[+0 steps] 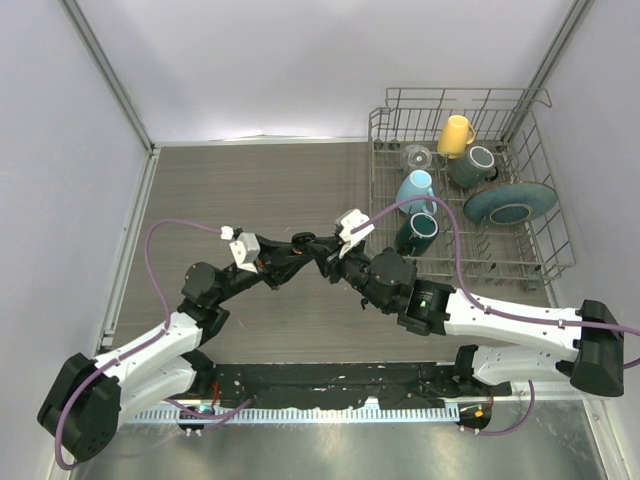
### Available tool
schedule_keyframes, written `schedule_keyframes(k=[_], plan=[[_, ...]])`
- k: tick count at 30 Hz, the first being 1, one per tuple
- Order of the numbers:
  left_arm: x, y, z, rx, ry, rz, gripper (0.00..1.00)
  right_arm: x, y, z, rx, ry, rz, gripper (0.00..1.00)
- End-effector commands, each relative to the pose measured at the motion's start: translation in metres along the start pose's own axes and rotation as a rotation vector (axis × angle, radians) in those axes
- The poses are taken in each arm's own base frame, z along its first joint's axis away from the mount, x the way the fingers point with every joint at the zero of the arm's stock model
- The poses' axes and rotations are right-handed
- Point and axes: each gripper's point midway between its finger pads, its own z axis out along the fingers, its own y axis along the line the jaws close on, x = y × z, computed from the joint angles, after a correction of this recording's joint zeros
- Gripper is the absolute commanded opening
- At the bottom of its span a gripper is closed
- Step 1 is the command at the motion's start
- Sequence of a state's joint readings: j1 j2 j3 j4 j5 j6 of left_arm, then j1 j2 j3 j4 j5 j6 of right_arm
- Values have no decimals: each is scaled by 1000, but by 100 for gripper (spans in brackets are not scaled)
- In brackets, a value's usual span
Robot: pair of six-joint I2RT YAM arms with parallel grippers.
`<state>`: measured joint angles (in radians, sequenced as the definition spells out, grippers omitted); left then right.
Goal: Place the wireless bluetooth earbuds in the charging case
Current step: Place the earbud in the charging case.
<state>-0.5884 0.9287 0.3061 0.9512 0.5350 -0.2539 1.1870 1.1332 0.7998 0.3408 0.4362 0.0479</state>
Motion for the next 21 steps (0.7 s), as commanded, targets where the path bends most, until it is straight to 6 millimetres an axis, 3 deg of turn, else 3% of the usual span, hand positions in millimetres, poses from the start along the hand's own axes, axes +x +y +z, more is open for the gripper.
schedule_keyframes(k=[1, 2, 7, 13, 16, 17, 19, 21], plan=[[-38, -8, 4, 38, -124, 96, 0, -4, 30, -1, -121, 46, 68, 24], [-38, -8, 4, 35, -126, 98, 0, -7, 31, 0, -120, 50, 88, 41], [-37, -5, 2, 17, -126, 101, 0, -34, 29, -2, -90, 7, 199, 72], [-36, -4, 0, 0, -127, 100, 0, -80, 3, -6, 13, -63, 365, 78], [-38, -3, -2, -7, -130, 105, 0, -90, -13, -13, 48, -77, 447, 80], [-37, -3, -3, -10, -129, 106, 0, -87, -25, -13, 77, -68, 461, 80], [-37, -2, -4, -18, -131, 111, 0, -90, -28, -16, 53, -55, 530, 82], [-38, -1, -5, -24, -133, 116, 0, -80, -36, -15, 57, -5, 558, 82]])
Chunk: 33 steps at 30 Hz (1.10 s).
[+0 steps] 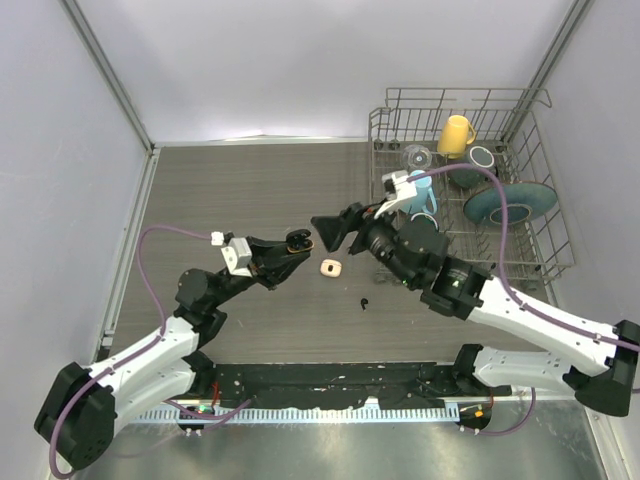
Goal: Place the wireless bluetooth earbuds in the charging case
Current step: Place the earbud in the charging case.
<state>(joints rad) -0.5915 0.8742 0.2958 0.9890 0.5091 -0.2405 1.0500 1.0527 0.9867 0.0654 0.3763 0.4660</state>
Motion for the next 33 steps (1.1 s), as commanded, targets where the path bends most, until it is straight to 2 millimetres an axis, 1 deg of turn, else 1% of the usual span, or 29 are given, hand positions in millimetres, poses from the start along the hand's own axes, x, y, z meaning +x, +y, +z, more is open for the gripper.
schedule_keyframes(k=[1, 3, 4, 7, 8, 9, 11, 15, 17, 18, 20, 21, 22, 24, 25, 29, 33], plan=[[-17, 2, -1, -16, -63, 69, 0, -14, 5, -7, -52, 56, 169, 82], [-18, 2, -1, -18, -65, 72, 0, -6, 6, -6, -65, 95, 187, 82], [-19, 2, -1, -19, -67, 74, 0, 1, 14, -8, -105, 134, 204, 82], [-20, 2, 0, -18, -70, 75, 0, 13, 23, -6, -154, 195, 234, 82], [-20, 2, 0, -18, -71, 76, 0, 19, 34, -10, -206, 239, 252, 82], [-21, 2, 0, -18, -74, 77, 0, 25, 34, -7, -211, 261, 259, 82], [-22, 3, 0, -19, -76, 80, 0, 29, 39, -9, -233, 287, 285, 82], [-23, 1, 1, -12, -79, 78, 0, 40, 36, -4, -231, 323, 317, 82], [-24, 1, 1, -10, -82, 79, 0, 42, 32, -2, -220, 329, 332, 82], [-25, 1, 1, -9, -85, 79, 0, 49, 30, 0, -210, 347, 348, 82], [-26, 0, 1, -5, -89, 80, 0, 51, 26, 3, -207, 358, 371, 81], [-28, 0, 1, -5, -92, 83, 0, 54, 27, 2, -217, 378, 395, 81], [-27, -1, 1, -2, -89, 81, 0, 52, 30, 5, -241, 367, 415, 80], [-26, 0, 1, -4, -90, 82, 0, 52, 28, 8, -254, 370, 445, 78], [-26, 0, 2, -4, -88, 80, 0, 54, 31, 7, -275, 381, 475, 78], [-25, 0, 3, -1, -88, 80, 0, 63, 30, 9, -295, 417, 535, 74], [-23, 1, 4, 1, -83, 76, 0, 69, 33, 11, -324, 446, 573, 68]])
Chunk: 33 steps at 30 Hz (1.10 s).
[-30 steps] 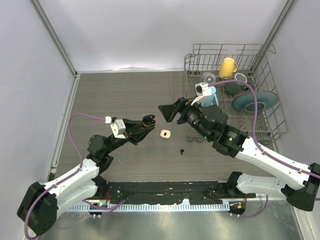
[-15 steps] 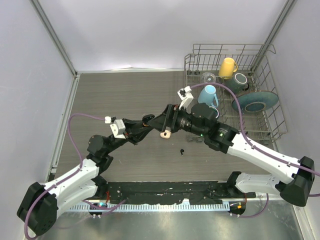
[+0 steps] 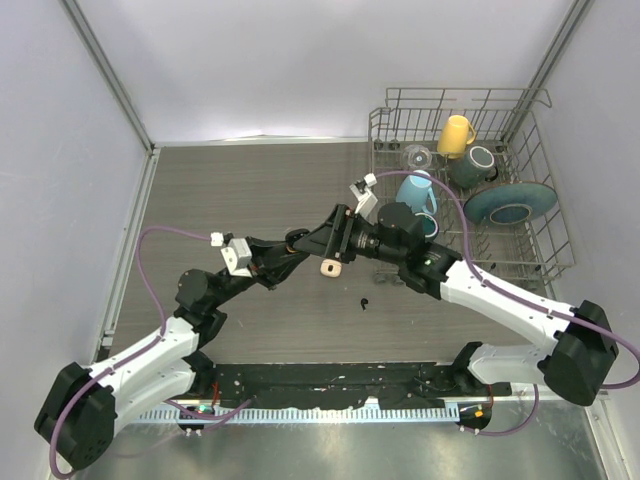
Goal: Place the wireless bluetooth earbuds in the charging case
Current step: Place the earbud in the charging case.
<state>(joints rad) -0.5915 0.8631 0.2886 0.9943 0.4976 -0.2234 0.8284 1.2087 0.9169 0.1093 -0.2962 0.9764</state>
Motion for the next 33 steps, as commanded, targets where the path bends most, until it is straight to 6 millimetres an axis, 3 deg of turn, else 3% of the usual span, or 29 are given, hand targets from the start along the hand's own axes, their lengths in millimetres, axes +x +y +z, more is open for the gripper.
schedule_keyframes(k=[1, 12, 22, 30, 33], plan=[[-21, 0, 6, 11, -74, 54, 0, 1, 26, 2, -132, 32, 39, 67], [-17, 2, 6, 2, -64, 43, 0, 7, 34, 3, -190, 76, 53, 40], [-10, 3, 6, -3, -39, 30, 0, 2, 28, 0, -117, 64, -44, 26], [-8, 3, 6, -4, -30, 26, 0, -1, 23, -1, -75, 62, -78, 25], [-7, 3, 6, 0, -29, 27, 0, -2, 24, -1, -77, 57, -86, 38]])
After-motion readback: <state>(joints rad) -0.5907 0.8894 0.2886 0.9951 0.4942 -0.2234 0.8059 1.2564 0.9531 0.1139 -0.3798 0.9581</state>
